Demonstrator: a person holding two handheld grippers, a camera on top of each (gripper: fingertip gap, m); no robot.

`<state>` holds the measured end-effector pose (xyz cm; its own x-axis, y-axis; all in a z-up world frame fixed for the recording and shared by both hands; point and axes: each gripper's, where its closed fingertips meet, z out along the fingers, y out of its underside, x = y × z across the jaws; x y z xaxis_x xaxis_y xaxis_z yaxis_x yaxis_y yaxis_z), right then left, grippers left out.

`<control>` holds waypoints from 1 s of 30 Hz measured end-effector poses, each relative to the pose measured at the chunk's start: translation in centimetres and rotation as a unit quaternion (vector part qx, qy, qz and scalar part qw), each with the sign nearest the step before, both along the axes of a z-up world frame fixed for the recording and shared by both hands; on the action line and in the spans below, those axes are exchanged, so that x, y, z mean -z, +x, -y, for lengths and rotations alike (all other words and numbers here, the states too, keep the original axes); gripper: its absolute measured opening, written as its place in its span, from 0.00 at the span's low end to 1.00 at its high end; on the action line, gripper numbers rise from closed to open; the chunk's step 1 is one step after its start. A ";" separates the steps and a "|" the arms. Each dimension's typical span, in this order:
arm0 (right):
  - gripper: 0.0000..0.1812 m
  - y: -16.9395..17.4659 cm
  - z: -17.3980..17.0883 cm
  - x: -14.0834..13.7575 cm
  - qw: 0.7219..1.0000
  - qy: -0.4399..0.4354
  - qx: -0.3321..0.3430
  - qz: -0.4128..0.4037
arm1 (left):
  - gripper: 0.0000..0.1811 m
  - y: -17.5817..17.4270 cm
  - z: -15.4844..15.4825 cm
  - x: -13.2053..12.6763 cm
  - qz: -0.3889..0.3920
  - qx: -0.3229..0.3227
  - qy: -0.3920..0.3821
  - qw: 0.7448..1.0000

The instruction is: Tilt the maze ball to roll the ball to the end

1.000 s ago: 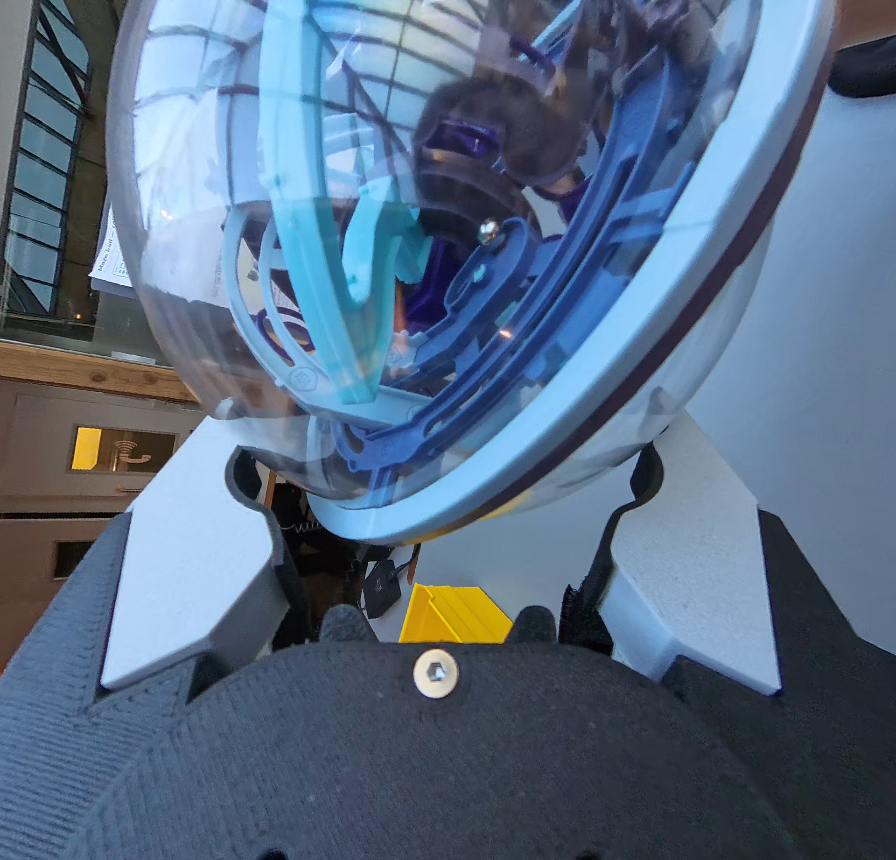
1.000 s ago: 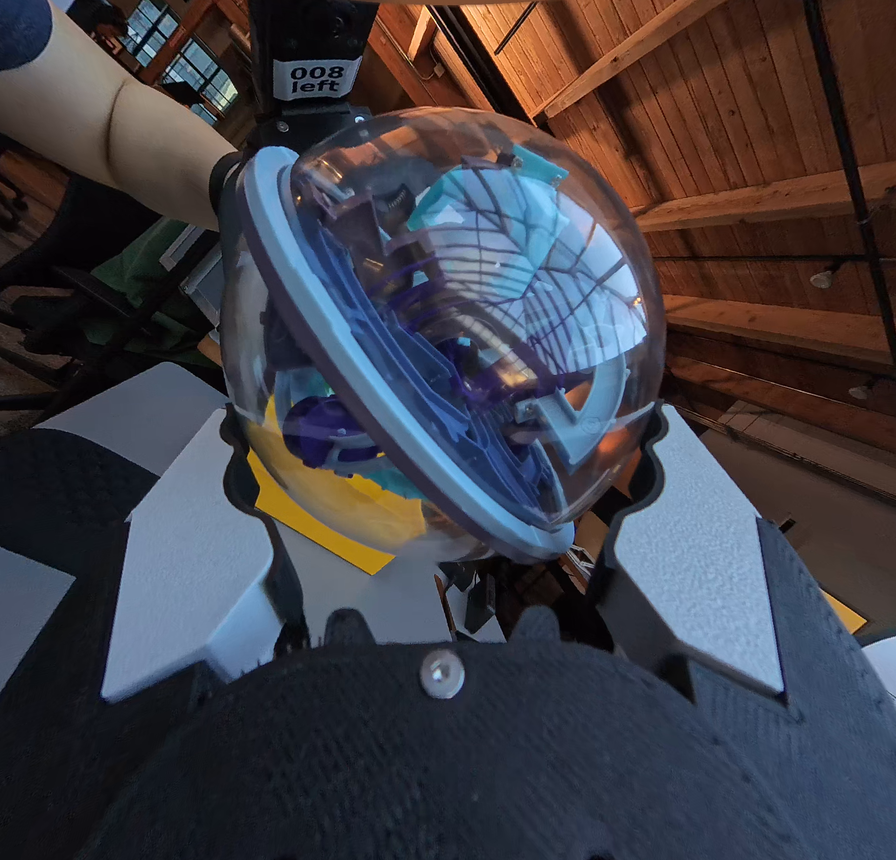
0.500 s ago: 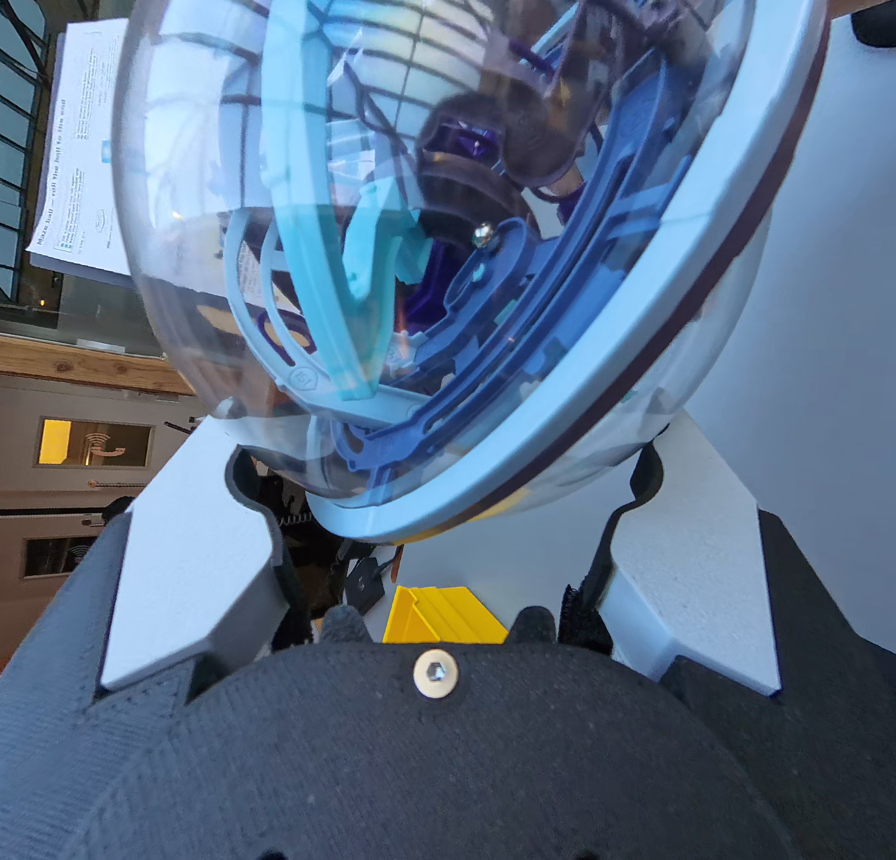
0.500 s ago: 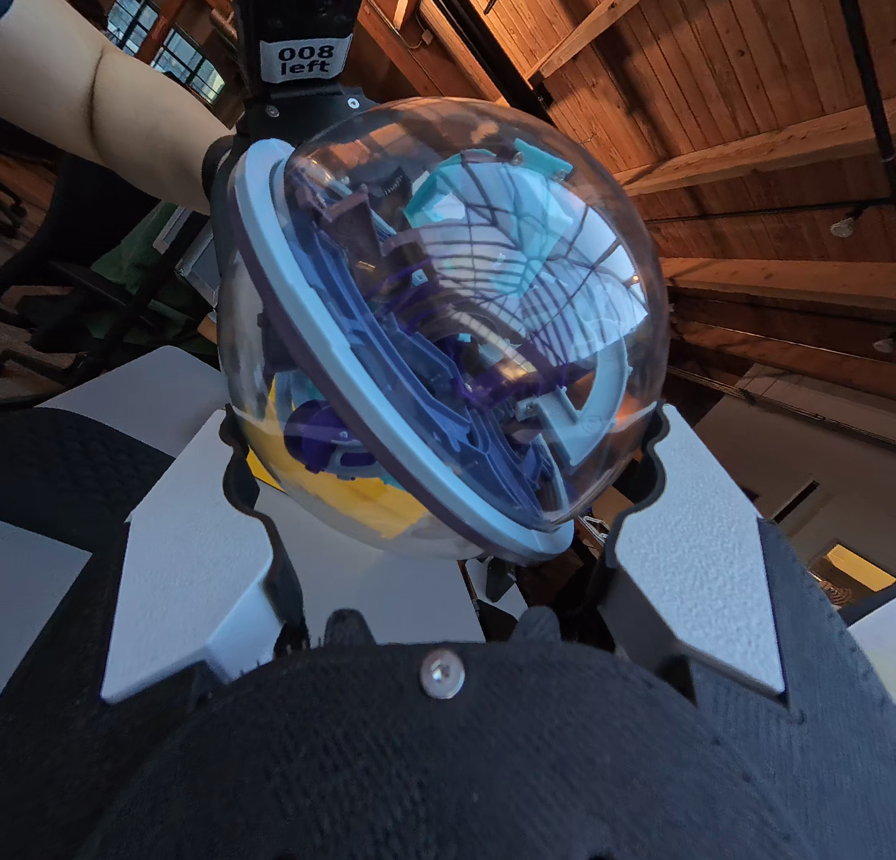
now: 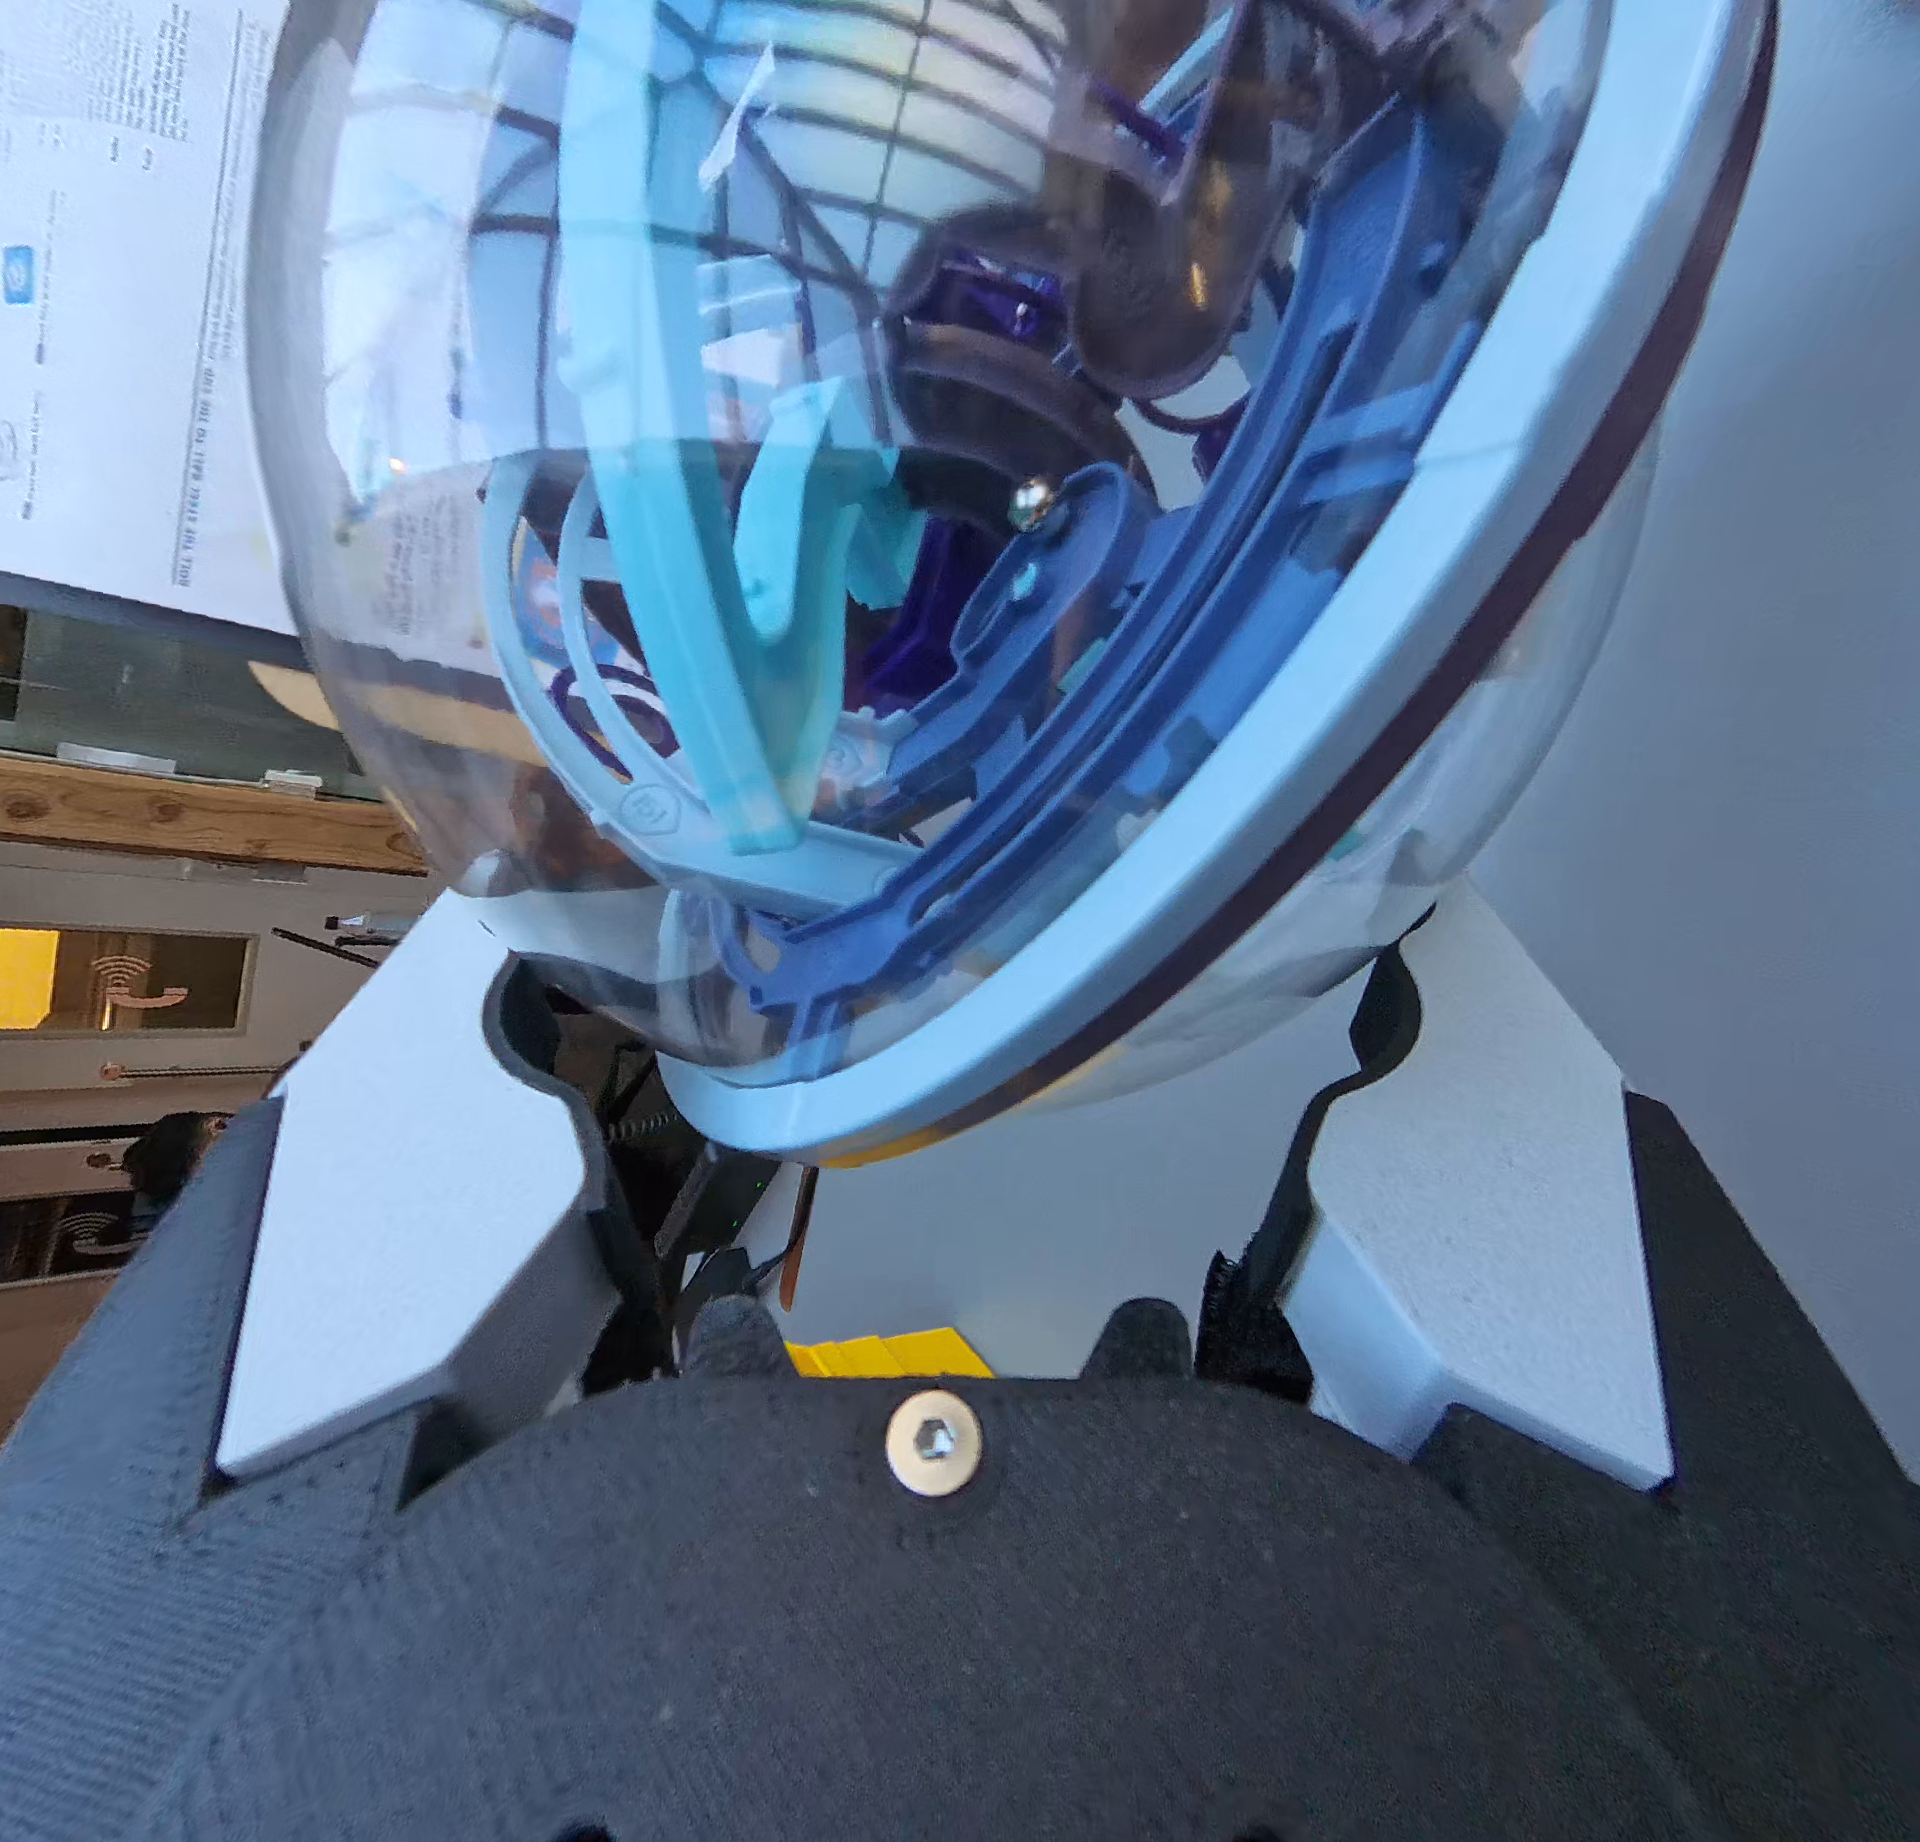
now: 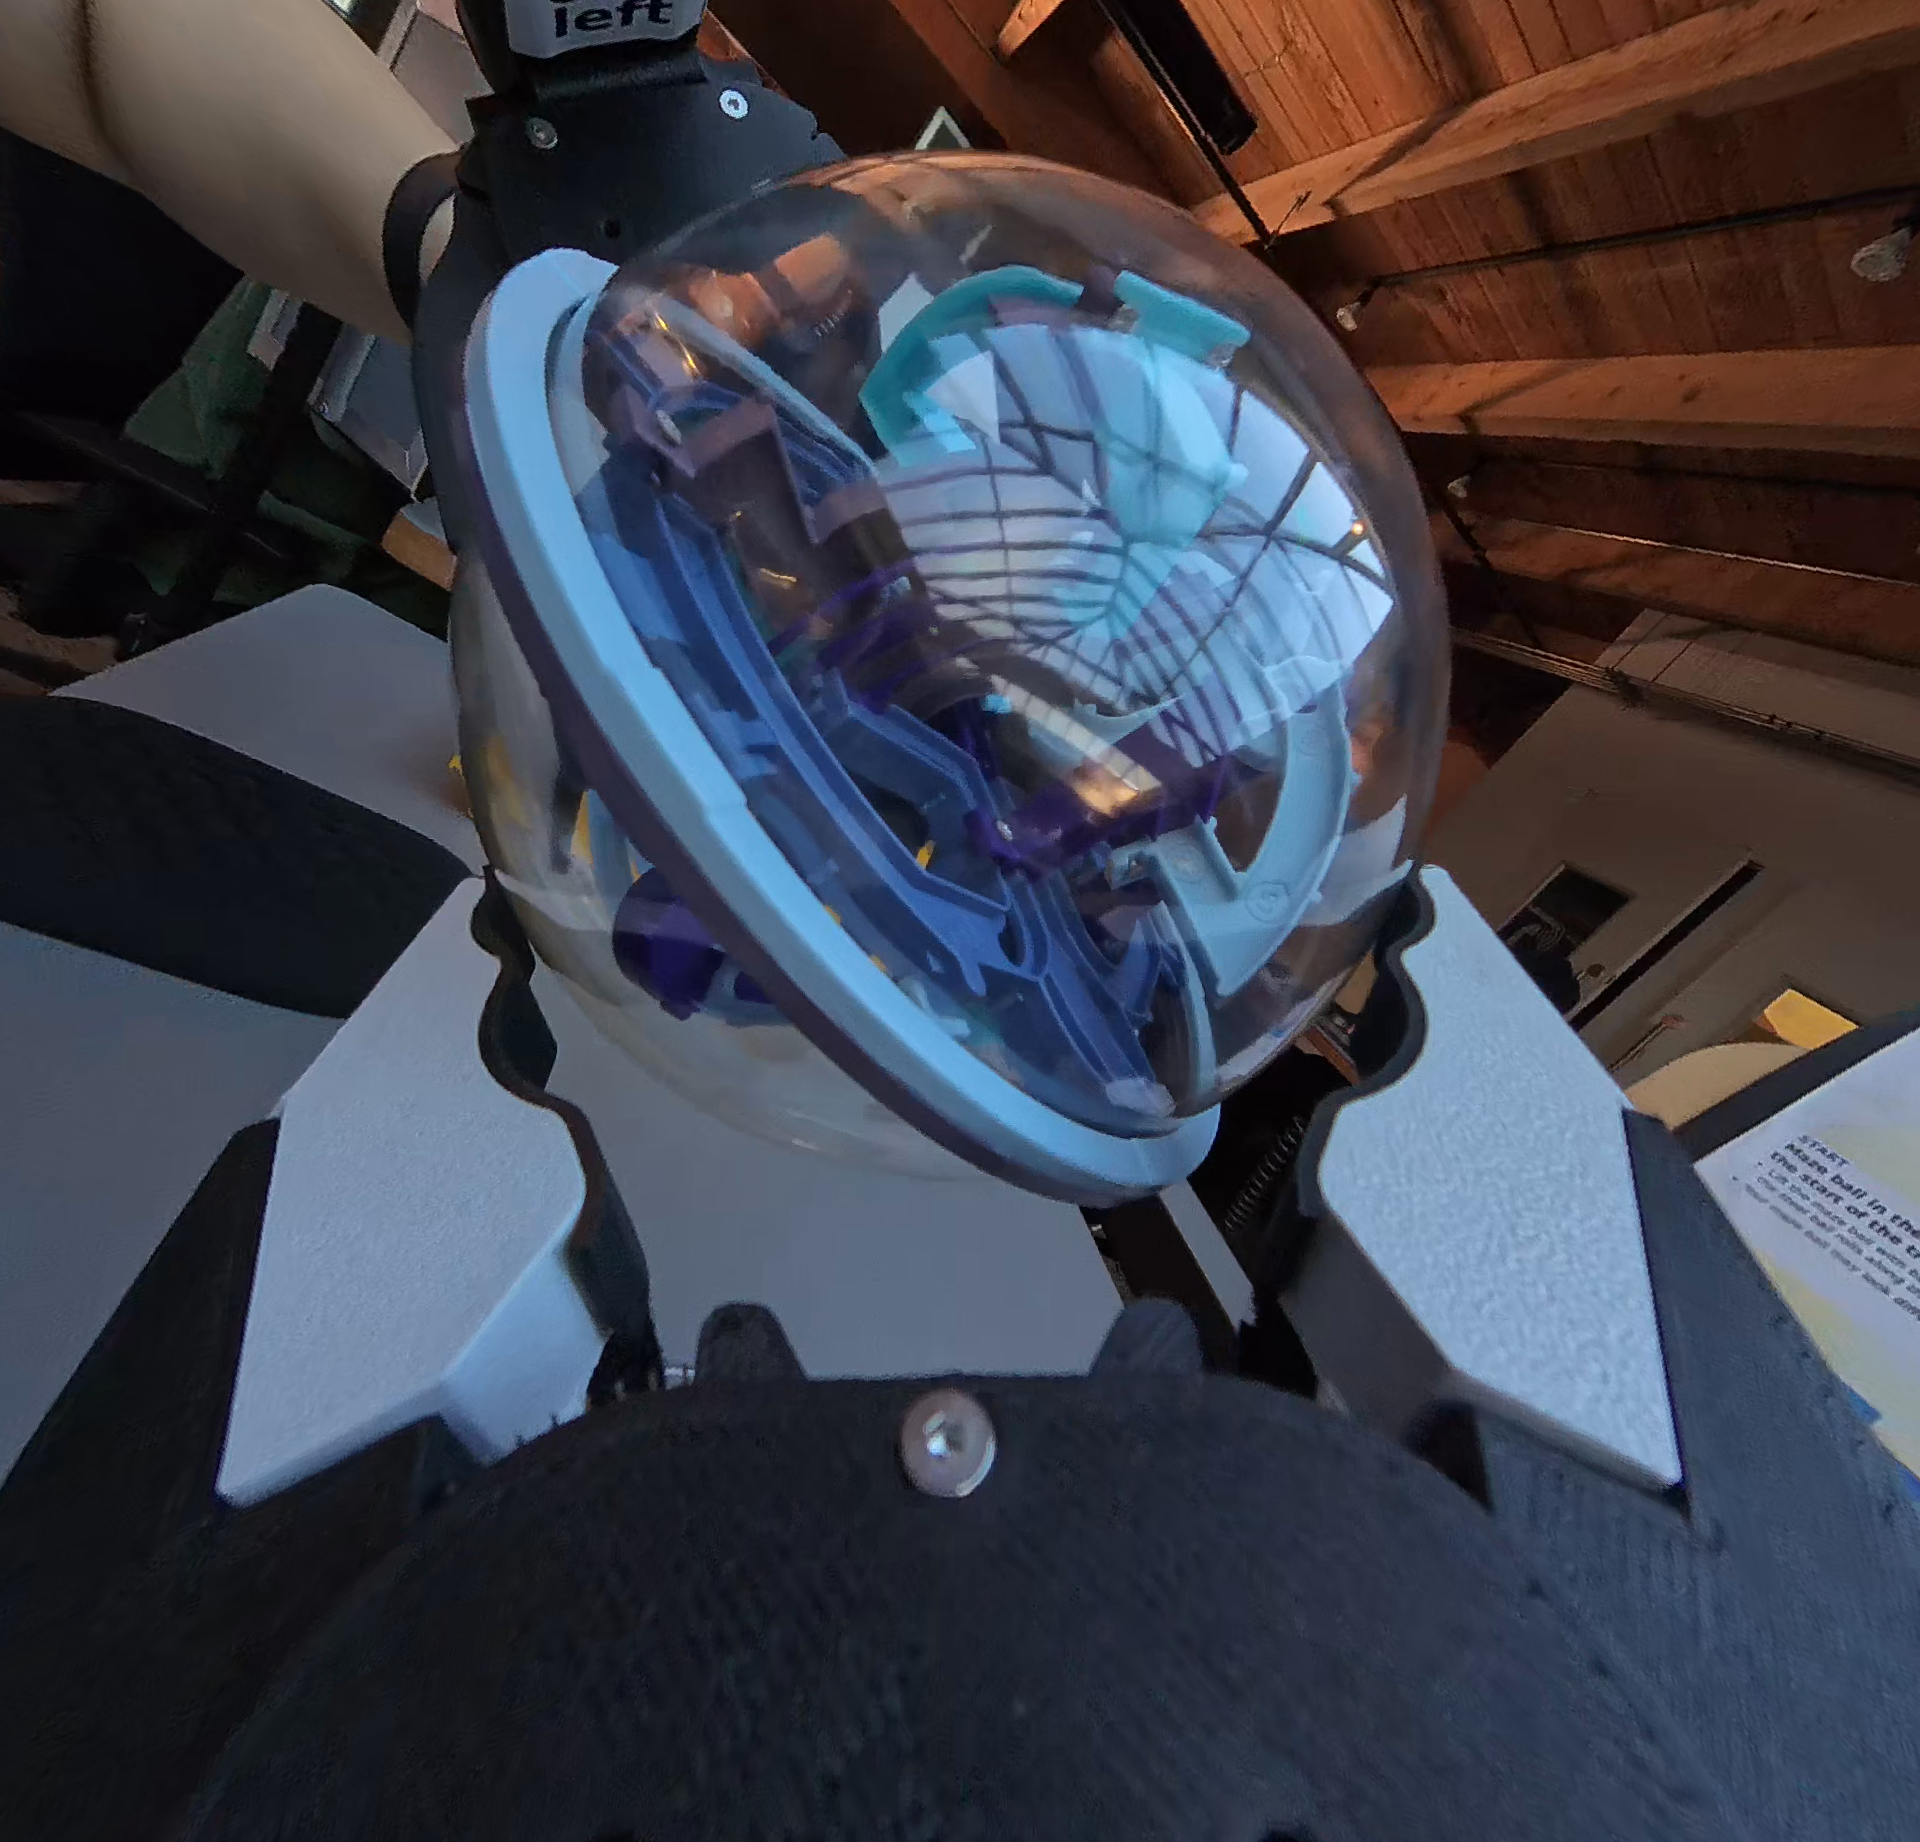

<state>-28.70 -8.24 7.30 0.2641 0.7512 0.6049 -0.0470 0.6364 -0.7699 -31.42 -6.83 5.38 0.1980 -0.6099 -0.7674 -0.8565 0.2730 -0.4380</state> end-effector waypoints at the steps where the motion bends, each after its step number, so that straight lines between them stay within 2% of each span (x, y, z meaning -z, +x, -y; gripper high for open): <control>1: 0.87 0.1 -0.3 0.4 1.000 -0.003 0.004 0.003 | 0.86 0.1 -0.2 0.4 -0.001 0.000 -0.001 1.000; 19: 0.87 0.8 -3.7 7.2 0.994 -0.098 0.018 0.043 | 0.87 0.4 -3.6 7.0 -0.019 -0.013 -0.035 0.999; 30: 0.86 0.8 -5.3 10.2 0.987 -0.143 0.023 0.071 | 0.86 0.1 -5.3 9.8 -0.036 -0.019 -0.034 0.999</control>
